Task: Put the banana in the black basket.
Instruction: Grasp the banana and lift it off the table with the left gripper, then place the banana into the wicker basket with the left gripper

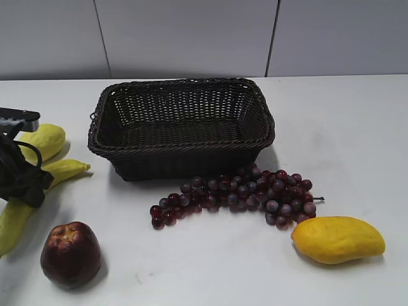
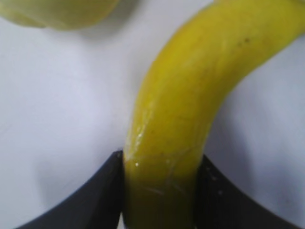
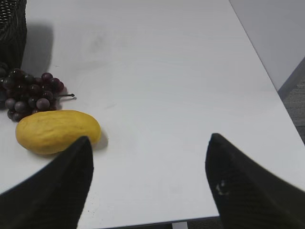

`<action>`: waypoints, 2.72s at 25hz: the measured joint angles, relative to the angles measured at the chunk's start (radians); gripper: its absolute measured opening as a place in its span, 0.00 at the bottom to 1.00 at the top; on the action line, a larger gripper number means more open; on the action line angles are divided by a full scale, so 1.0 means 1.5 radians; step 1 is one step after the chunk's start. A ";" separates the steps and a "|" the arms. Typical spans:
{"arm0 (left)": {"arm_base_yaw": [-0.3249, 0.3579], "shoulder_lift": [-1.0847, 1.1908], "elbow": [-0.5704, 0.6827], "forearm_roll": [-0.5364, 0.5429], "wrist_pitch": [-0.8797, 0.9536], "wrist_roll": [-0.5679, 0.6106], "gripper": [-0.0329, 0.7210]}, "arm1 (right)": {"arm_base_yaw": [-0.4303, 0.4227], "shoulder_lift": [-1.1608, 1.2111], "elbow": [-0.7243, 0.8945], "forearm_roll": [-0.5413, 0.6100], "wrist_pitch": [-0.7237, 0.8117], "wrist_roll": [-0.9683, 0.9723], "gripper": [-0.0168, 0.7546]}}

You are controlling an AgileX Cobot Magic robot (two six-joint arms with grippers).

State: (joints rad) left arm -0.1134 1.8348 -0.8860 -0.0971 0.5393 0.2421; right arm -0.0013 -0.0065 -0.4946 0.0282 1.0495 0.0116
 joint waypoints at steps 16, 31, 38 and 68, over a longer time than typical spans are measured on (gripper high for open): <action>0.000 -0.156 0.000 -0.013 0.164 0.000 0.59 | 0.000 0.000 0.000 0.000 0.000 0.000 0.78; -0.030 -0.290 -0.209 -0.155 0.097 0.000 0.59 | 0.000 0.000 0.000 0.000 0.000 0.000 0.78; -0.118 -0.243 -0.214 -0.194 -0.041 0.000 0.59 | 0.000 0.000 0.000 0.000 0.000 0.000 0.78; -0.247 -0.033 -0.214 -0.211 -0.275 0.000 0.91 | 0.000 0.000 0.000 0.000 0.000 0.000 0.78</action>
State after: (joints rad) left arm -0.4840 1.7851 -1.2070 -0.4133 0.1269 0.2421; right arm -0.0013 -0.0065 -0.4946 0.0282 1.0495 0.0116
